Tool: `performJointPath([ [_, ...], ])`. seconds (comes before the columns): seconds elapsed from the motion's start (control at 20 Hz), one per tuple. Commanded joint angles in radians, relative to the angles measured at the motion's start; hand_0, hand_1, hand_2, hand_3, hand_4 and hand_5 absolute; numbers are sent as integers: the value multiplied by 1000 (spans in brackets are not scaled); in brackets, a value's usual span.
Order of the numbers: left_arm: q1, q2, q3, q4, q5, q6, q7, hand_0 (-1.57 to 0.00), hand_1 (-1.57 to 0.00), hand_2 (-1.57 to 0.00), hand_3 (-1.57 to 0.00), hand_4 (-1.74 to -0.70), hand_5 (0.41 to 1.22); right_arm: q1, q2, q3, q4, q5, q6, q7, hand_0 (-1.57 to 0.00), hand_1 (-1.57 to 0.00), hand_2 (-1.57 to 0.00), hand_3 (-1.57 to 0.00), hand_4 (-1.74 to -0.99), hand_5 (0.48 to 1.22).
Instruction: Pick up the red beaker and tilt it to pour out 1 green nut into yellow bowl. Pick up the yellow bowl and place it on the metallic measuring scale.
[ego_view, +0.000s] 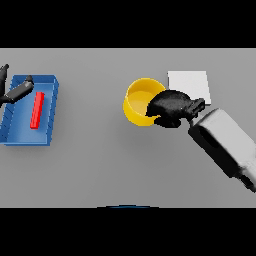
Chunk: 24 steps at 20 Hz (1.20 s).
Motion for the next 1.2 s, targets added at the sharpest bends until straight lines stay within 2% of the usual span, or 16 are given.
performJointPath([
  [0.0, -4, -11, 0, 8, 2, 2, -1, 1, 1, 1, 1, -803, 723, -1, -1, -8, 1, -2, 0, 21, -1565, -1564, -1550, -1286, -1723, 1219],
  [0.15, -17, -9, 2, 20, -7, 2, -4, 1, 1, 1, 1, -805, 723, -15, -3, -17, 1, -14, 7, 32, -1568, -1568, -1560, -1248, -1720, 1219],
  [0.2, -27, -3, 2, 20, -12, -3, 2, 1, 1, 1, 1, -799, 723, -34, -15, -23, 8, -15, 4, 9, -1568, -1568, -1562, -1243, -1719, 1220],
  [0.25, -15, 0, -1, 9, -11, -1, -8, 1, 1, 1, 1, -800, 723, -54, -11, -22, 15, -6, -4, 14, -1569, -1569, -1564, -1238, -1719, 1220],
  [0.3, -6, 7, 2, 5, -8, -1, -16, 1, 1, 1, 1, -802, 730, -68, -32, -36, 25, -7, -12, -14, -1569, -1569, -1565, -1263, -1719, 1220],
  [0.4, 0, 6, 5, -7, -5, 9, -17, 1, 1, 1, 1, -811, 741, -96, -59, -54, 73, 3, -34, -24, -1570, -1570, -1567, -1325, -1720, 1221],
  [0.45, 10, 16, 6, -12, -5, 9, -23, 1, 1, 1, 1, -808, 742, -103, -66, -60, 97, 12, -52, -20, -1570, -1570, -1568, -1298, -1720, 1221],
  [0.65, -6, 23, 0, -29, -11, 8, 31, 1, 1, 1, 1, -806, 739, -120, -102, -98, 200, 19, -115, -52, -1571, -1571, -1570, -1226, -1720, 1221],
  [0.8, 1, 22, -7, -51, -9, 16, 60, 1, 1, 1, 1, -824, 759, -150, -93, -121, 311, 19, -148, -23, -1571, -1571, -1570, -1205, -1720, 1221],
  [0.95, 16, 39, -2, -69, -10, 28, 65, 1, 1, 1, 1, -832, 773, -153, -109, -126, 391, 15, -193, -72, -1571, -1571, -1571, -1172, -1720, 1221],
  [1.15, 5, 43, 3, -51, -5, 11, 73, 1, 1, 1, 1, -819, 763, -185, -94, -123, 537, 32, -257, -84, -1571, -1571, -1571, -1227, -1722, 1221],
])
